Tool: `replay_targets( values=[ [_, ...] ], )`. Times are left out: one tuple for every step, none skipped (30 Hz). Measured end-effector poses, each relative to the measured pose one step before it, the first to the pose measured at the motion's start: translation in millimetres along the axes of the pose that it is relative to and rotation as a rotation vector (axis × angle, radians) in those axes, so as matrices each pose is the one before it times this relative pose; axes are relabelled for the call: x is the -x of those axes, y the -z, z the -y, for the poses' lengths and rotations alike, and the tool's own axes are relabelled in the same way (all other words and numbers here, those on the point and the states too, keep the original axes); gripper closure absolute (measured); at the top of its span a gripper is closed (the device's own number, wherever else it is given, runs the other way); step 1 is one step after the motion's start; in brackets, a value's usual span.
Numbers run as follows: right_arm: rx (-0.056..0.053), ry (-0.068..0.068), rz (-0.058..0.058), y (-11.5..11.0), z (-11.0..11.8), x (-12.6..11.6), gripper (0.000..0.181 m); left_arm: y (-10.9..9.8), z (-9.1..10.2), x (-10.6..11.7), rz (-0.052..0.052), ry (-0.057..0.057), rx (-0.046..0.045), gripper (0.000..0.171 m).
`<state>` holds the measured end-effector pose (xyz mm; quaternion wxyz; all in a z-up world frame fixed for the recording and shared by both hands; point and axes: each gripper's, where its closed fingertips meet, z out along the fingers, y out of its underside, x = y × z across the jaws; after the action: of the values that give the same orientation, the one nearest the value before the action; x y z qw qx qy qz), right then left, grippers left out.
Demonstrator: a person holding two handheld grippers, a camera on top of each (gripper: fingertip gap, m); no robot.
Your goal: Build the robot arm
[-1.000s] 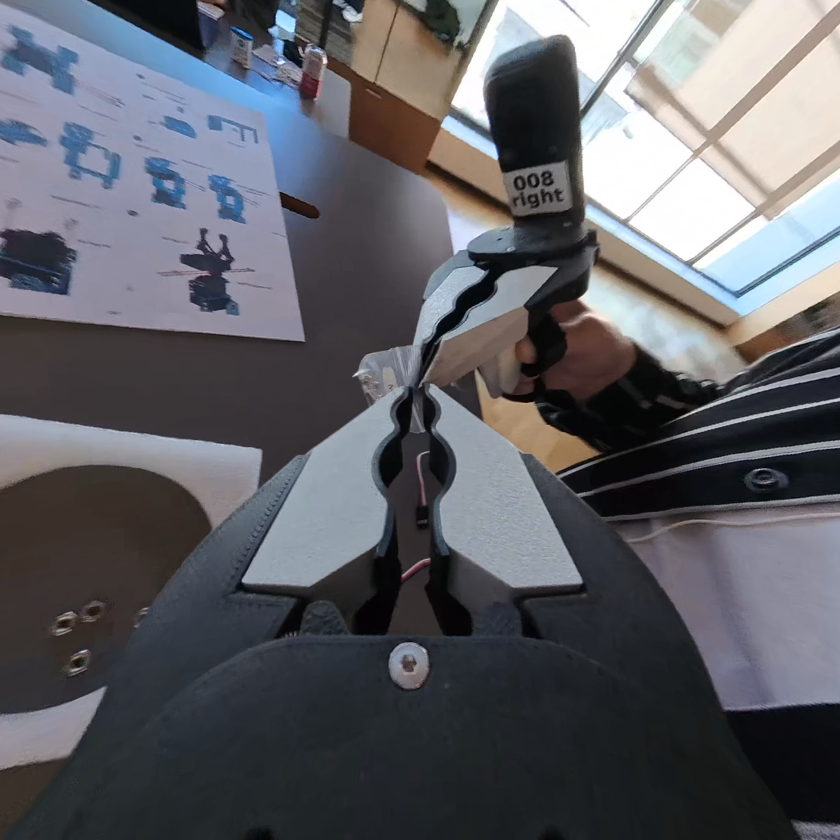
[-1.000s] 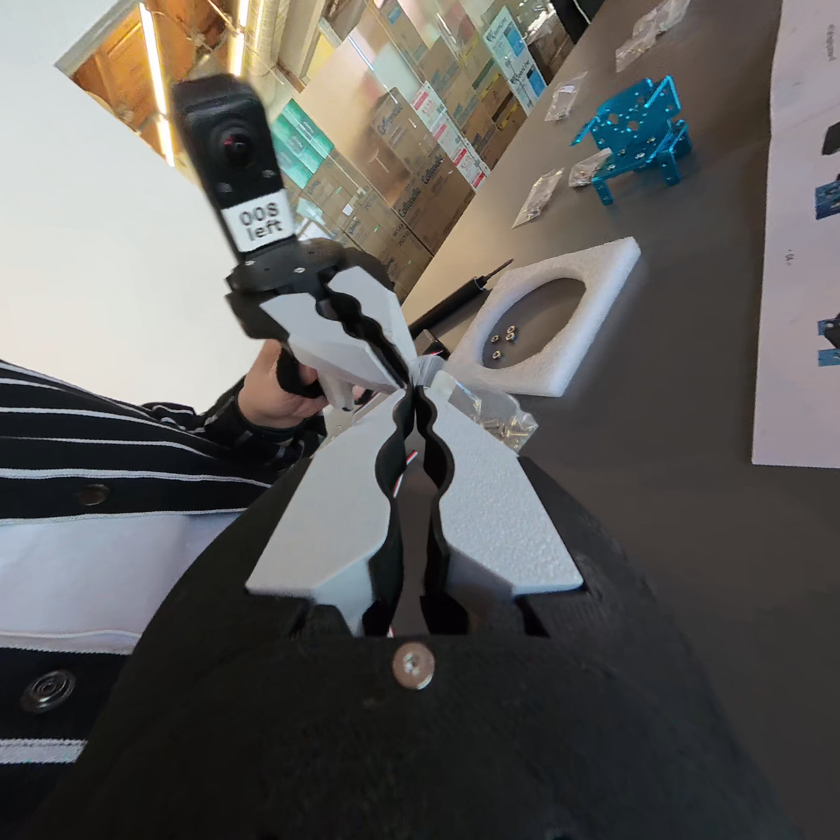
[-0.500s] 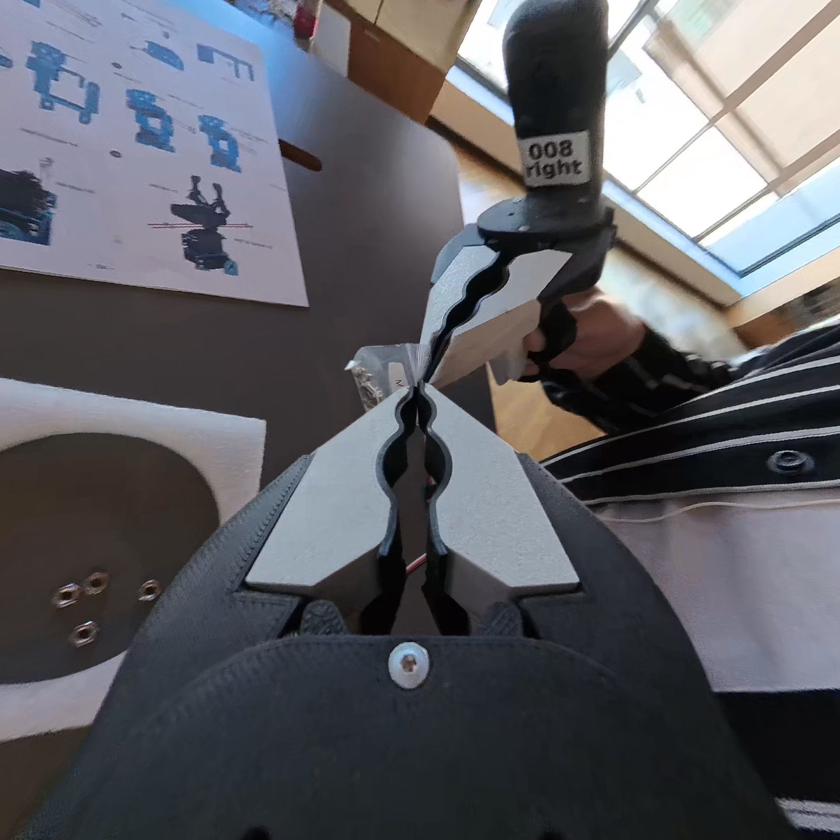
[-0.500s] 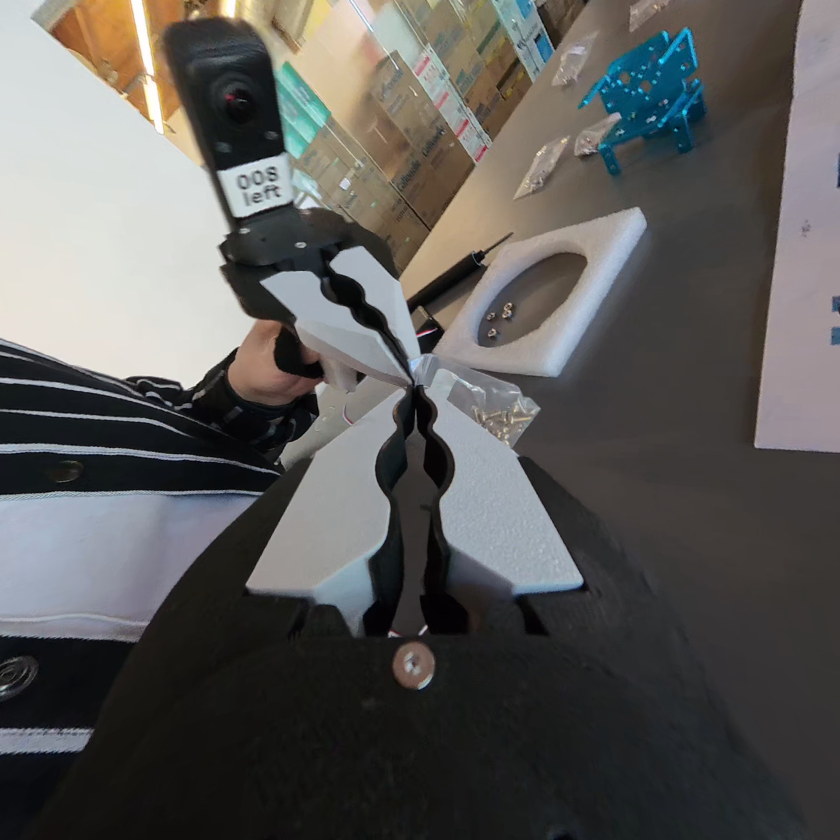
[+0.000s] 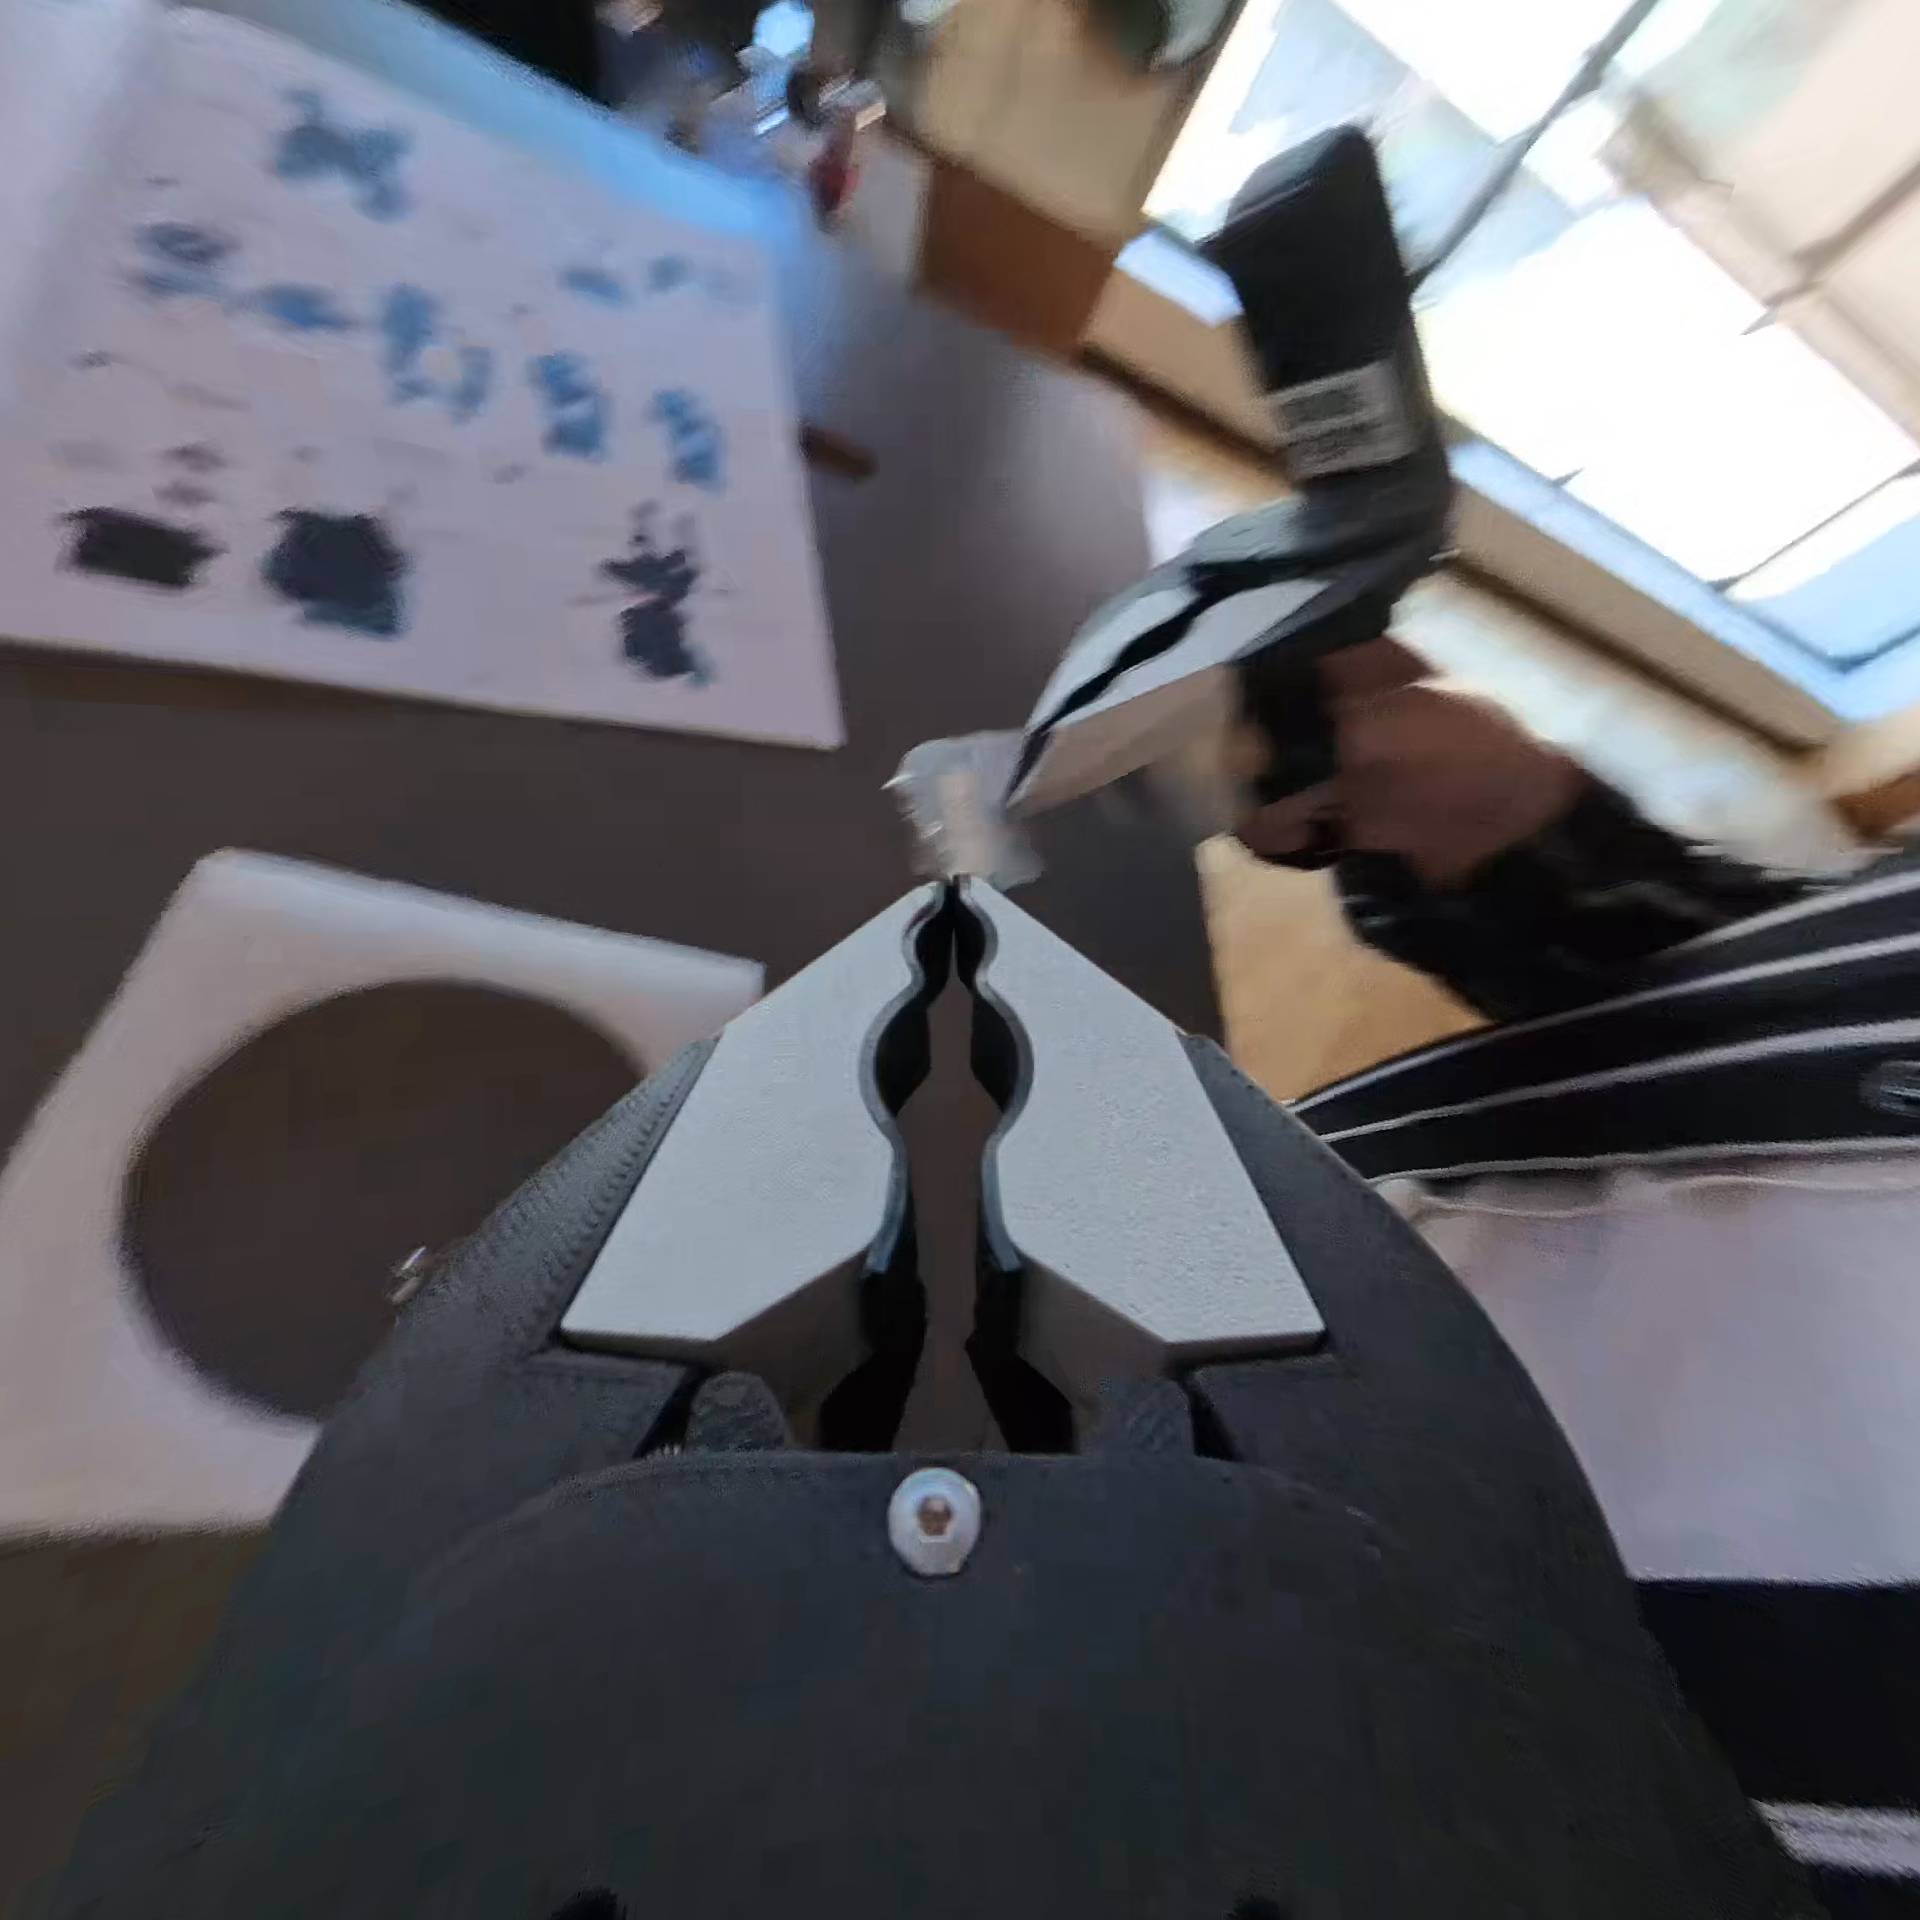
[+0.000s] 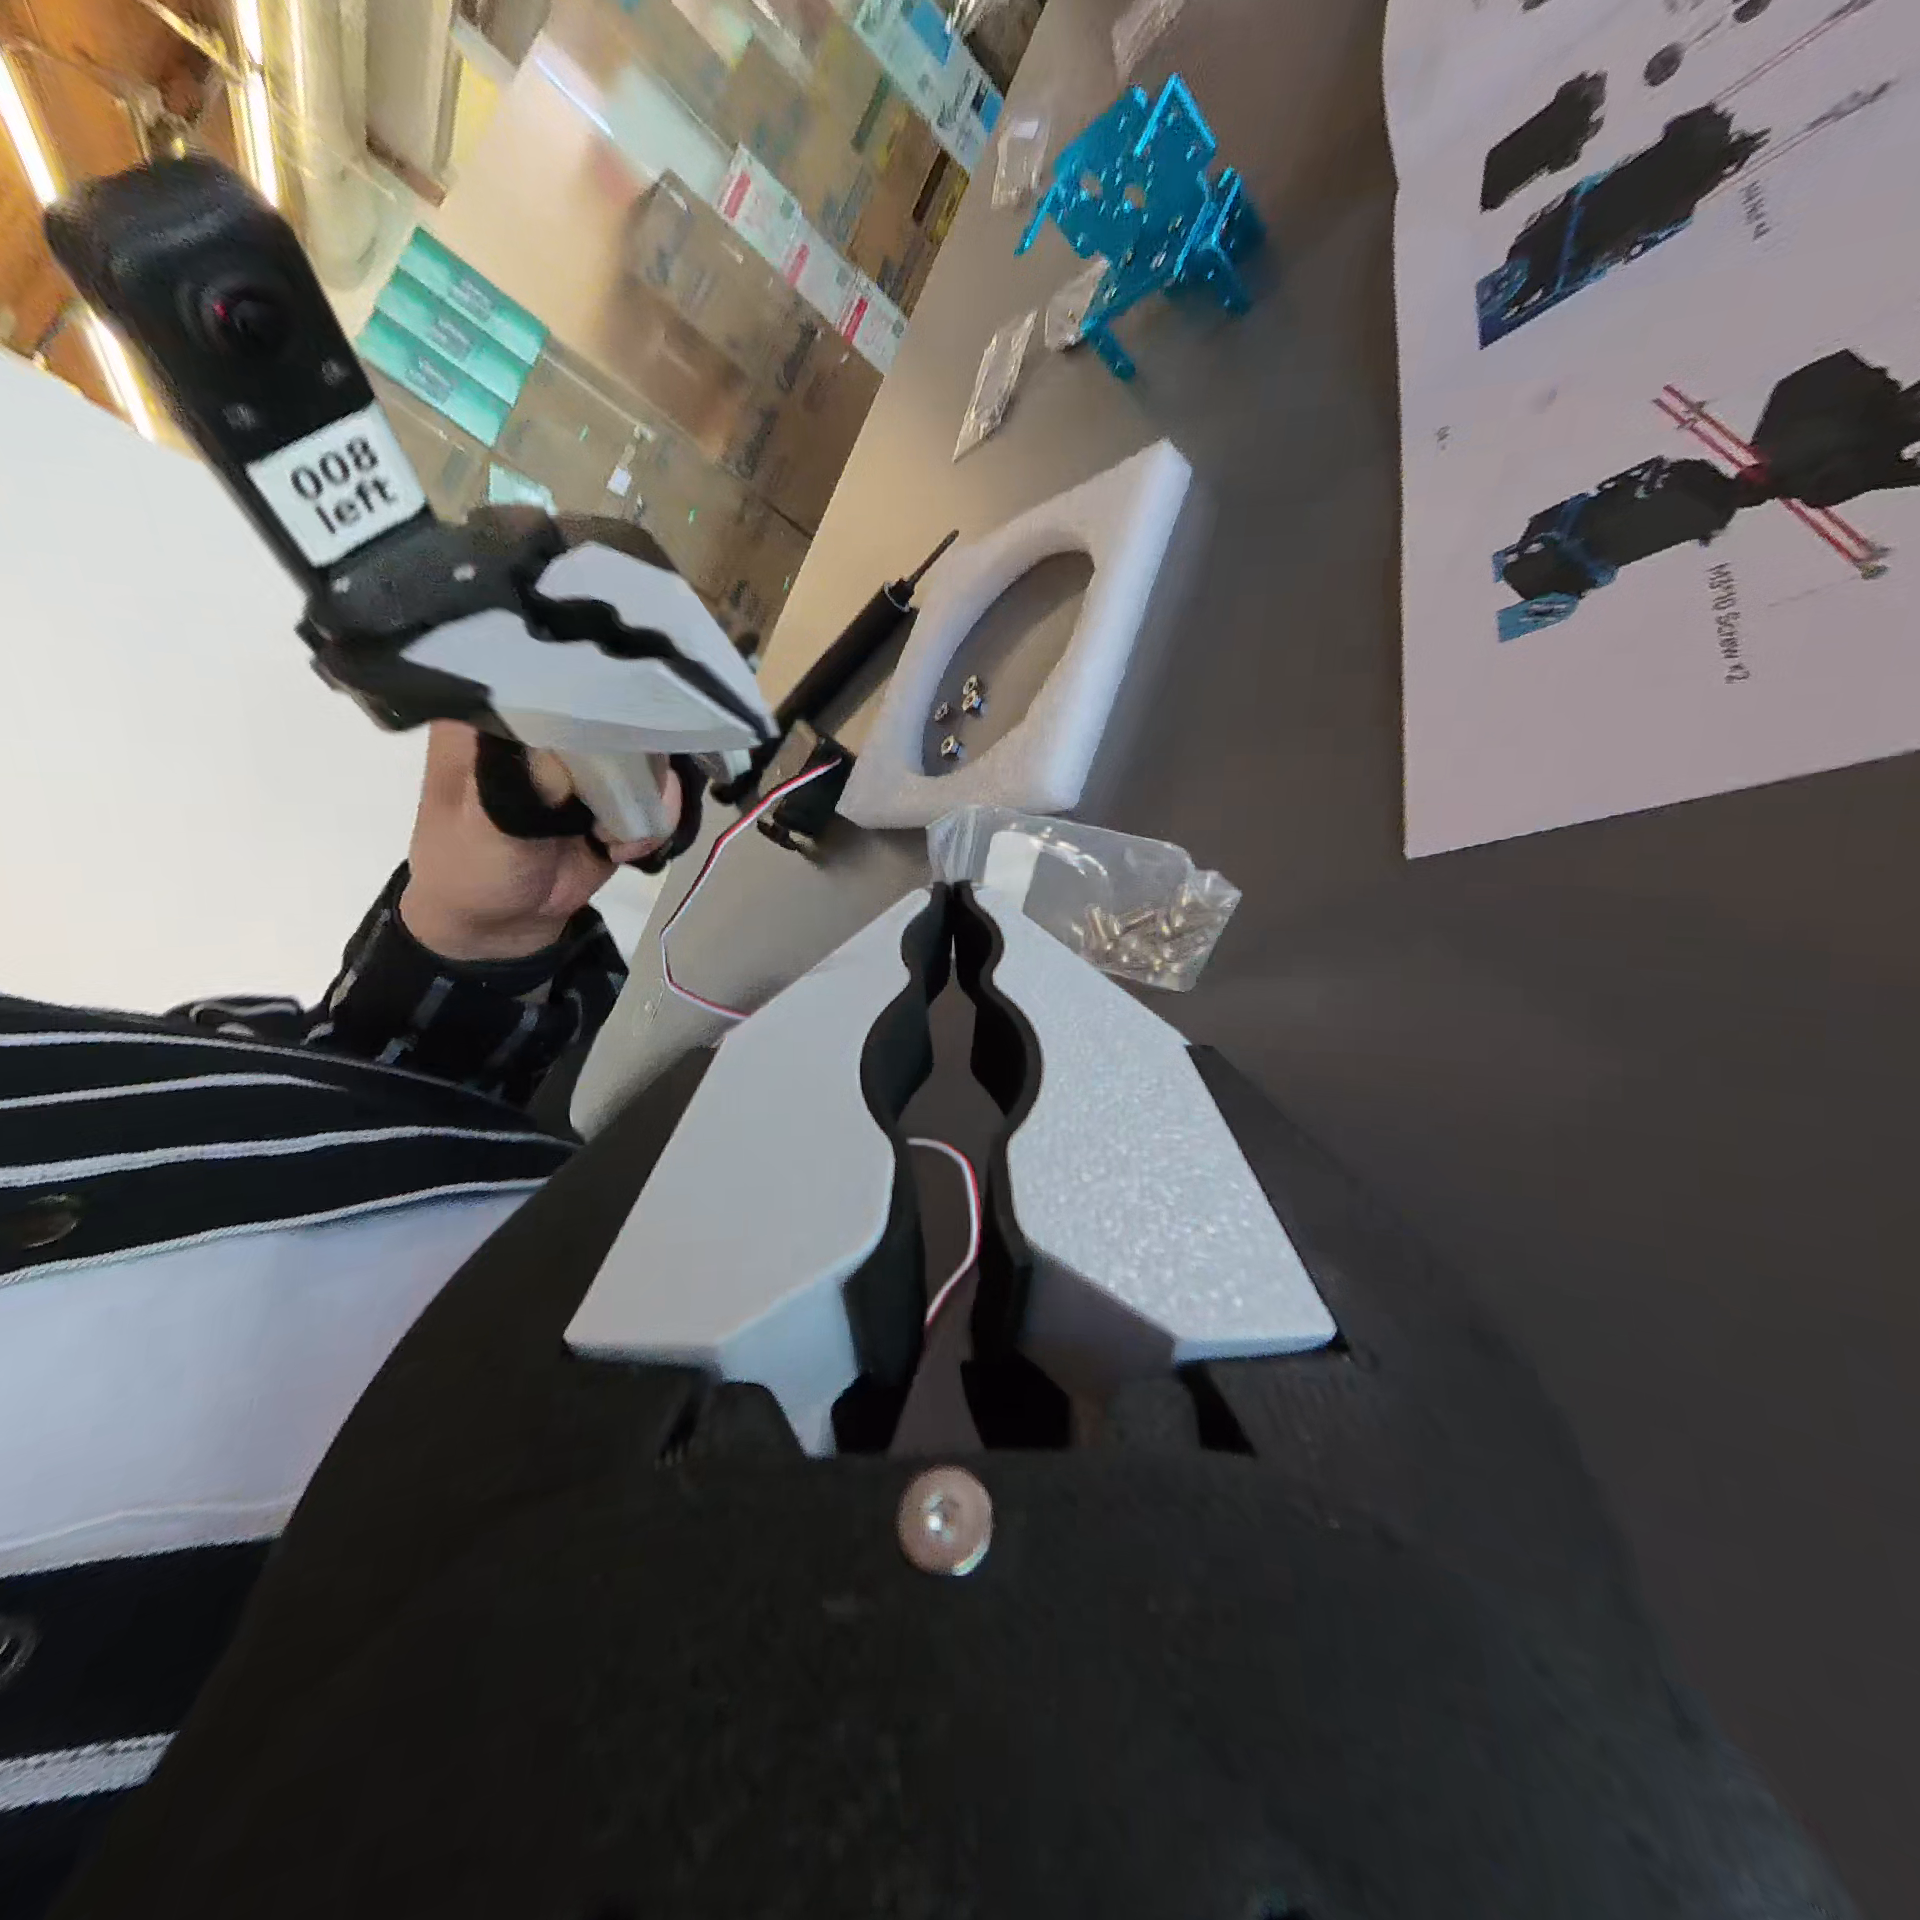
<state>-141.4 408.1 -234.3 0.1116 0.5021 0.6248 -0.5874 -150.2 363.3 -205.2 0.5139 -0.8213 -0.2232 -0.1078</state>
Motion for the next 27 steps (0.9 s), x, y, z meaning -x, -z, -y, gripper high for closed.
replay_targets(
  values=[
    [0.0245,0.0008,0.0134,-1.41,-1.91,3.01,0.181,-1.97,5.15,-9.70,-0.0605,-0.0181,-0.02658,0.171],
    [0.0119,-0.0027,0.0197,-1.56,-0.70,4.33,0.181,-3.73,0.54,-3.68,-0.0066,-0.0421,0.00007,0.156],
    [0.0008,0.0004,0.0157,-1.47,0.66,4.28,0.181,-4.90,-3.31,1.59,0.0328,-0.0353,0.02574,0.142],
    [-0.0006,0.0116,0.0033,-1.44,0.65,3.32,0.181,-5.69,-4.78,-0.93,0.0141,-0.0113,0.03449,0.143],
    [0.0059,0.0258,0.0004,-1.55,-0.05,3.74,0.181,-5.29,-2.82,-3.53,-0.0108,0.0151,0.02227,0.144],
    [0.0035,0.0296,-0.0071,-1.58,0.31,3.04,0.181,-4.33,-1.14,-3.33,-0.0193,0.0285,0.00697,0.144],
    [-0.0002,0.0247,-0.0087,-1.08,0.92,2.54,0.181,-3.13,-0.45,-2.21,-0.0192,0.0258,-0.00022,0.145],
    [-0.0036,0.0160,0.0003,-0.55,1.25,3.17,0.181,-1.57,-0.40,-0.45,-0.0087,0.0156,-0.00218,0.146],
    [-0.0050,0.0068,0.0017,-0.11,1.10,2.39,0.181,-0.53,-0.24,-0.94,-0.0084,0.0028,-0.00237,0.147],
    [-0.0012,0.0053,-0.0059,0.11,0.15,0.40,0.181,0.43,0.21,-0.84,-0.0029,-0.0027,-0.00430,0.149],
    [-0.0025,-0.0010,0.0011,0.06,0.06,0.58,0.181,0.51,-0.18,-0.51,0.0034,-0.0102,0.00110,0.151],
    [-0.0022,-0.0048,0.0028,-0.12,-0.01,0.29,0.181,0.41,-1.09,-0.92,0.0041,-0.0161,0.00884,0.157],
    [0.0003,-0.0024,0.0023,-0.46,-0.47,-0.06,0.181,-0.15,-1.22,-0.91,0.0058,-0.0167,0.01138,0.161],
    [0.0026,0.0014,-0.0005,-0.62,-0.77,-0.46,0.181,-0.58,-1.46,-0.65,0.0065,-0.0157,0.01199,0.164],
    [0.0036,0.0066,-0.0026,-0.42,-0.93,-0.71,0.181,-0.67,-1.54,0.48,0.0103,-0.0132,0.01277,0.164],
    [0.0002,0.0045,0.0005,-0.22,-0.83,-0.22,0.181,-0.33,-1.03,0.25,0.0034,-0.0045,0.00793,0.165],
    [-0.0009,-0.0046,0.0075,0.13,-0.58,0.53,0.181,0.00,-0.61,-0.64,-0.0070,0.0057,0.00328,0.165],
    [-0.0013,-0.0059,0.0128,0.35,-0.42,1.15,0.181,0.33,-0.17,-1.06,-0.0152,0.0124,-0.00018,0.165],
    [-0.0018,-0.0057,0.0124,0.44,-0.27,1.11,0.181,0.52,-0.23,-1.12,-0.0181,0.0163,-0.00114,0.166],
    [-0.0005,-0.0042,0.0095,0.45,-0.45,0.66,0.181,0.35,-0.68,-0.47,-0.0136,0.0170,0.00175,0.169],
    [0.0029,-0.0022,0.0088,0.06,-0.86,0.73,0.181,0.33,-1.34,0.51,-0.0036,0.0083,0.00601,0.171],
    [0.0026,0.0002,0.0044,-0.40,-1.02,0.15,0.181,-0.07,-1.53,0.46,-0.0003,0.0024,0.00687,0.171],
    [0.0062,-0.0024,-0.0016,-0.66,-1.48,-0.64,0.181,-0.52,-1.73,0.41,0.0017,0.0028,0.00894,0.171],
    [0.0073,0.0022,-0.0056,-0.84,-1.75,-1.17,0.181,-0.56,-1.91,0.57,0.0053,-0.0012,0.01334,0.171],
    [0.0016,0.0011,-0.0078,-0.50,-0.94,-1.69,0.181,-0.56,-1.31,1.12,0.0106,-0.0058,0.00965,0.171],
    [-0.0034,-0.0044,-0.0081,-0.49,-0.10,-1.91,0.181,-0.52,-0.77,1.58,0.0140,-0.0046,0.00405,0.171],
    [-0.0006,-0.0052,-0.0070,-0.78,-0.58,-2.01,0.181,-0.64,-0.68,1.82,0.0146,-0.0018,0.00486,0.171]
  ],
)
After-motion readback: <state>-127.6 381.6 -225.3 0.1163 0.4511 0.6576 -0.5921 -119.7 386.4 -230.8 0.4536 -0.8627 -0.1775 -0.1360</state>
